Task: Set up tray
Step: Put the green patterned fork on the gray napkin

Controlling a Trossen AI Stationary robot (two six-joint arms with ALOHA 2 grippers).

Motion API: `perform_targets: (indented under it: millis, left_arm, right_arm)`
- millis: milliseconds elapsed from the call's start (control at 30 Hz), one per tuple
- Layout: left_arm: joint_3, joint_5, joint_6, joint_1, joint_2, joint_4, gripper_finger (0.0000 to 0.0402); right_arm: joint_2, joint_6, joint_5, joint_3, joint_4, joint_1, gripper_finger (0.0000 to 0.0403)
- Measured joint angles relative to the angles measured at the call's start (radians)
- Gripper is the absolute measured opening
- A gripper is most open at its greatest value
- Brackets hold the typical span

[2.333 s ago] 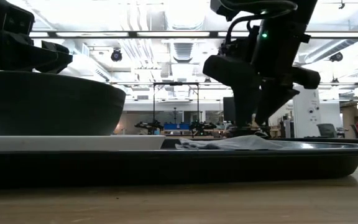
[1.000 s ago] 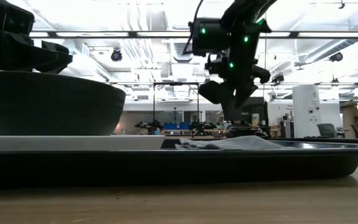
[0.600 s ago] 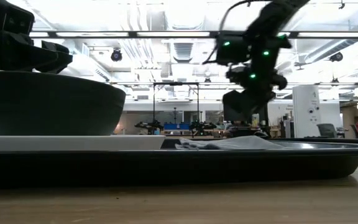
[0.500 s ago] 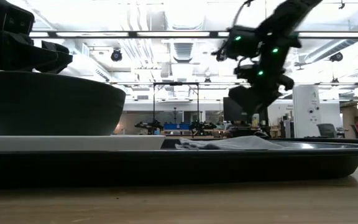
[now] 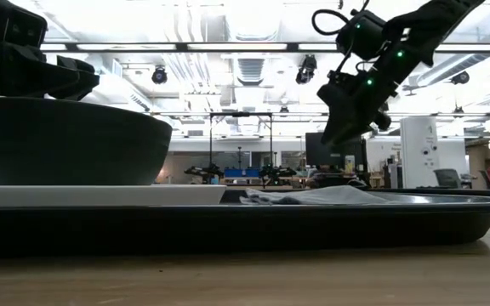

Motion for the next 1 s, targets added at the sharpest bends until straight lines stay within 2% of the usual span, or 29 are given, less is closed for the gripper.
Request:
perform_targets:
  millis: [400, 467, 733, 1000]
  left_arm:
    - [0.0, 0.0, 0.0, 0.0, 0.0, 0.0, 0.0116]
    - [0.0, 0.0, 0.0, 0.0, 0.0, 0.0, 0.0116]
    - [0.0, 0.0, 0.0, 0.0, 0.0, 0.0, 0.0116]
    - [0.0, 0.0, 0.0, 0.0, 0.0, 0.0, 0.0116]
  right_arm:
    - [0.081, -0.016, -0.054, 0.019, -0.038, -0.004, 0.0173]
    - [0.082, -0.05, -0.058, 0.034, -0.04, -0.004, 0.0172]
    - [0.082, -0.192, -0.201, 0.057, -0.047, -0.003, 0.0163]
    - [0.116, -0.292, -0.212, 0.093, -0.068, -0.041, 0.0153]
